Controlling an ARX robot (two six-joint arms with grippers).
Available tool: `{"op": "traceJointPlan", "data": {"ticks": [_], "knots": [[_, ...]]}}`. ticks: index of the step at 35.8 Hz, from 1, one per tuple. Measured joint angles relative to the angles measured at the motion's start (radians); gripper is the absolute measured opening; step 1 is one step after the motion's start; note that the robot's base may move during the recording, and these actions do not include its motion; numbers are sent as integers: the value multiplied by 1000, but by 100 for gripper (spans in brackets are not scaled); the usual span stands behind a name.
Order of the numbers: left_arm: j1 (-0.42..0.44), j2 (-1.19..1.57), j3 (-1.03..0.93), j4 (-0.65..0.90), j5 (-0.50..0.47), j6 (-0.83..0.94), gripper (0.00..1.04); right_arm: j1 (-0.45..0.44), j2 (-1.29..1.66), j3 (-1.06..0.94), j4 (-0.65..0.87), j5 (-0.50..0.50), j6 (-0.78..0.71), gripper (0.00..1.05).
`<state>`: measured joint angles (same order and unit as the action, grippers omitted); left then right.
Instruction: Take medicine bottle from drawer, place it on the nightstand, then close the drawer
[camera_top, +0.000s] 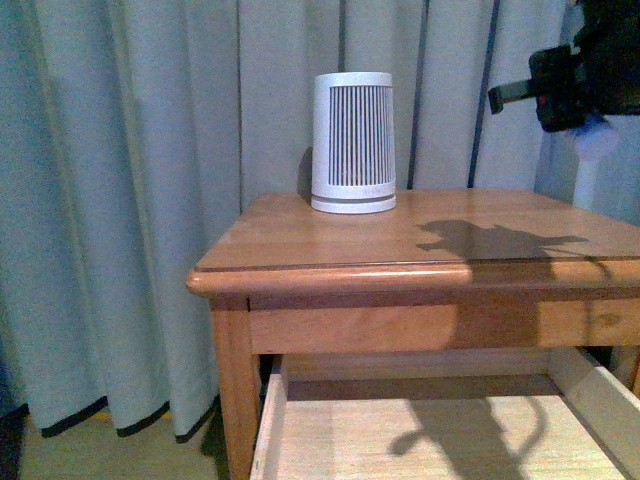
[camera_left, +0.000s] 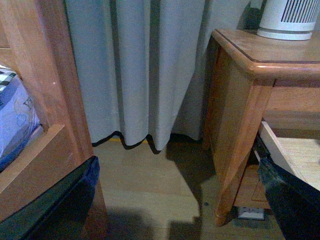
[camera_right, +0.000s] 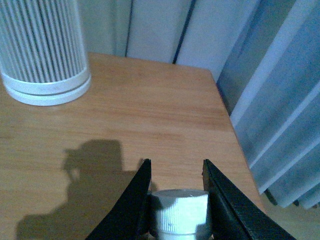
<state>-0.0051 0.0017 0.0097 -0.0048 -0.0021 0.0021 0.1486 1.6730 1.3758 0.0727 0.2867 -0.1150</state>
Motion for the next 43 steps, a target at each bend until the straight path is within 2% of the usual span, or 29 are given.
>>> {"op": "traceJointPlan", "data": {"ticks": [7, 13, 19, 23, 27, 28, 33, 36, 40, 43], "knots": [[0, 0, 0, 0, 0, 0, 98, -15, 223, 171, -77, 14, 77, 27], [0, 0, 0, 0, 0, 0, 98, -20, 317, 202, -72, 47, 123, 28], [0, 0, 0, 0, 0, 0, 98, -30, 322, 205, -4, 61, 142, 60], [0, 0, 0, 0, 0, 0, 98, -35, 301, 194, 42, 57, 156, 75], [0, 0, 0, 0, 0, 0, 98, -38, 209, 134, 117, 57, 153, 95], [0, 0, 0, 0, 0, 0, 98, -42, 169, 111, 134, 55, 157, 99], [0, 0, 0, 0, 0, 0, 98, -48, -18, -8, 151, 84, 161, 98], [0, 0, 0, 0, 0, 0, 98, -73, -241, -194, 170, 79, 167, 98], [0, 0, 0, 0, 0, 0, 98, -132, -526, -480, 166, 8, 181, 98], [0, 0, 0, 0, 0, 0, 98, -132, -760, -721, 118, -36, 185, 98]]}}
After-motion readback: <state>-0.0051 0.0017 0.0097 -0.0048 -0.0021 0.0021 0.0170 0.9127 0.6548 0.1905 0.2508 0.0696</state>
